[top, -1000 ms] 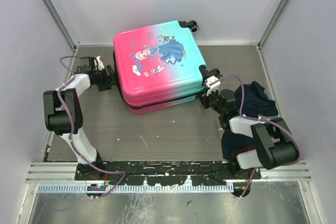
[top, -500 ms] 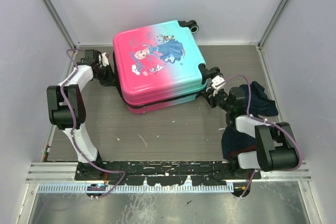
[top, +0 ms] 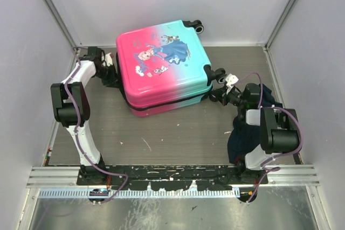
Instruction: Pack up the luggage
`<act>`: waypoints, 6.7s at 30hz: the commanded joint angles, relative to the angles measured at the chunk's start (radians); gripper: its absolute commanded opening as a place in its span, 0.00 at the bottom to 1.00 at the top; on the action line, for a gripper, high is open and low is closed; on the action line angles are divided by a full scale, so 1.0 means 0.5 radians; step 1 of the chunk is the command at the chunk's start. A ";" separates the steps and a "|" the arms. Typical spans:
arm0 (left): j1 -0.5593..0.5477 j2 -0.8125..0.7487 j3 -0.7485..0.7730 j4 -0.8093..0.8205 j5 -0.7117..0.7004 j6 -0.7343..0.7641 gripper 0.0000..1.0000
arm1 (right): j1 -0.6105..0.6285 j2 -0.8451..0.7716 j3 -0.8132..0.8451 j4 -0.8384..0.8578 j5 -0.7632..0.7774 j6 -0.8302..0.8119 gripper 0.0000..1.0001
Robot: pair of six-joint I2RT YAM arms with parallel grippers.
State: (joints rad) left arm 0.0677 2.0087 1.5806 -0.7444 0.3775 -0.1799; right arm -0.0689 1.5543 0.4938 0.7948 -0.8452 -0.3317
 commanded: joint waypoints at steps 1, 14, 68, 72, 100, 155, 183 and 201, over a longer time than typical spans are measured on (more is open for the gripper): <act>0.141 0.148 0.093 0.279 -0.378 0.379 0.00 | -0.244 0.175 0.190 0.351 0.170 -0.131 0.01; 0.076 0.353 0.370 0.108 -0.108 0.899 0.00 | -0.241 0.957 0.951 0.872 -0.746 0.524 0.01; -1.686 -0.671 0.403 -0.775 -0.037 2.678 0.99 | 1.003 0.731 0.698 0.961 -0.041 0.769 0.01; -1.690 -0.555 0.402 -0.633 -0.138 2.716 0.98 | 1.003 0.723 0.671 0.967 -0.040 0.749 0.01; -1.678 -1.298 -0.449 -1.705 -0.243 3.216 0.00 | 0.154 0.861 0.846 0.955 0.127 0.397 0.01; -1.554 -1.350 -0.372 -1.231 -0.130 2.926 0.00 | 1.155 0.724 0.248 1.336 0.652 0.631 0.37; -1.554 -1.353 -0.453 -1.136 -0.111 2.925 0.00 | 1.322 0.456 0.157 1.278 1.271 0.509 0.13; -1.543 -1.352 -0.487 -1.030 -0.098 2.803 0.00 | 1.395 0.359 0.123 1.103 0.608 0.858 0.01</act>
State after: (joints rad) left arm -0.7242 1.3422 1.3182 -1.3140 0.2989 1.3510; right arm 0.5770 1.8069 0.5388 1.2469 -0.3351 0.0143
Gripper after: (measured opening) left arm 0.510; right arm 0.202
